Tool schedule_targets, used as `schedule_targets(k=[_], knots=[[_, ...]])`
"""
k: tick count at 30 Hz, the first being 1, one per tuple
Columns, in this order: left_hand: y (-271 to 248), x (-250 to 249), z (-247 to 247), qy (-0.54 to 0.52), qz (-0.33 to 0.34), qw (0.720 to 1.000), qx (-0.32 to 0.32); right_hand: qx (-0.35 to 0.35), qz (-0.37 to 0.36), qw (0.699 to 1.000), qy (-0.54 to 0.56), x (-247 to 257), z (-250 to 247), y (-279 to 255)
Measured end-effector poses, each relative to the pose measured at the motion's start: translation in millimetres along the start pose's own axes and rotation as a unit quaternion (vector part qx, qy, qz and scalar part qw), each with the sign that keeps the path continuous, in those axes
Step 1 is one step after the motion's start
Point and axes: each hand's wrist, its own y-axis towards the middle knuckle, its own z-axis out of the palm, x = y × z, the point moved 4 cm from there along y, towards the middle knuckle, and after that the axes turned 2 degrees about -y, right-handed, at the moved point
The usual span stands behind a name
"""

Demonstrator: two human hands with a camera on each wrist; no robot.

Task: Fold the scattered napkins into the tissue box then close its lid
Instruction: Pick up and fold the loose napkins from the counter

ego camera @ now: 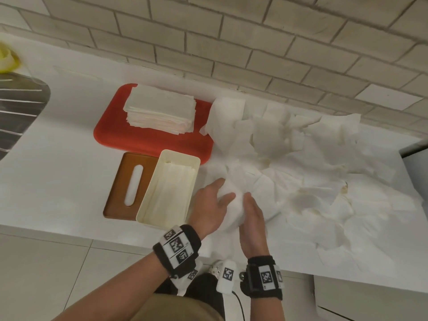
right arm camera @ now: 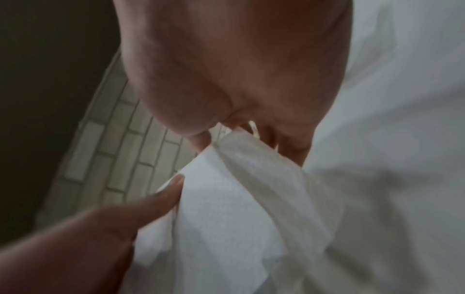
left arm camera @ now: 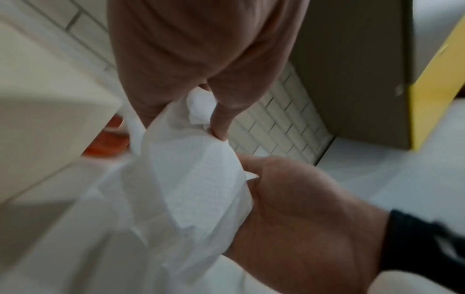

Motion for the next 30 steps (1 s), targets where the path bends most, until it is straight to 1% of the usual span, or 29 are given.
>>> schedule_targets(k=[1, 2, 3, 4, 7, 9, 10, 12, 14, 16, 18, 20, 22, 23, 24, 25, 26, 27, 28, 29, 30], knots=[[-6, -12, -15, -0.017, 0.027, 0.999, -0.017, 0.042, -0.002, 0.996, 0.084, 14, 10, -8], [-12, -24, -34, -0.031, 0.057, 0.997, -0.037, 0.069, -0.010, 0.989, 0.127, 28, 21, -14], [-16, -31, -52, -0.042, 0.083, 0.994, -0.064, 0.081, -0.022, 0.987, 0.134, 39, 30, -19], [-21, -36, -71, -0.043, 0.103, 0.990, -0.091, 0.084, -0.041, 0.989, 0.114, 48, 39, -24], [-32, -38, -125, -0.007, 0.130, 0.978, -0.166, 0.086, -0.135, 0.987, 0.000, 67, 66, -32], [-31, -24, -149, 0.037, 0.118, 0.972, -0.197, 0.077, -0.188, 0.976, -0.082, 69, 87, -31], [-29, -14, -159, 0.069, 0.106, 0.970, -0.208, 0.060, -0.207, 0.967, -0.137, 65, 97, -25], [-24, 7, -175, 0.136, 0.088, 0.958, -0.235, 0.048, -0.231, 0.934, -0.268, 49, 121, -10], [-21, 23, -190, 0.173, 0.080, 0.947, -0.259, 0.057, -0.225, 0.895, -0.381, 28, 143, 2], [-21, 35, -202, 0.183, 0.067, 0.944, -0.267, 0.085, -0.182, 0.856, -0.475, 7, 161, 10], [-22, 42, -209, 0.175, 0.047, 0.949, -0.258, 0.123, -0.129, 0.814, -0.553, -6, 176, 10], [-24, 43, -209, 0.158, 0.029, 0.958, -0.238, 0.139, -0.100, 0.786, -0.594, -11, 185, 9], [-24, 43, -204, 0.134, 0.019, 0.966, -0.219, 0.148, -0.085, 0.770, -0.614, -8, 186, 7], [-23, 44, -201, 0.120, 0.018, 0.970, -0.213, 0.155, -0.080, 0.769, -0.615, -4, 183, 7], [-24, 44, -198, 0.103, 0.019, 0.973, -0.206, 0.155, -0.079, 0.780, -0.601, 5, 178, 5], [-23, 44, -194, 0.083, 0.021, 0.977, -0.198, 0.146, -0.091, 0.804, -0.569, 16, 171, 2], [-24, 44, -190, 0.053, 0.027, 0.981, -0.186, 0.128, -0.123, 0.842, -0.510, 28, 163, -2], [-25, 42, -185, 0.010, 0.036, 0.984, -0.171, 0.111, -0.155, 0.884, -0.427, 41, 153, -6], [-24, 39, -179, -0.044, 0.046, 0.986, -0.152, 0.108, -0.172, 0.914, -0.351, 51, 146, -11], [-23, 36, -174, -0.095, 0.054, 0.985, -0.132, 0.122, -0.171, 0.937, -0.279, 56, 140, -15], [-22, 34, -169, -0.124, 0.059, 0.983, -0.120, 0.136, -0.158, 0.952, -0.226, 57, 136, -17]])
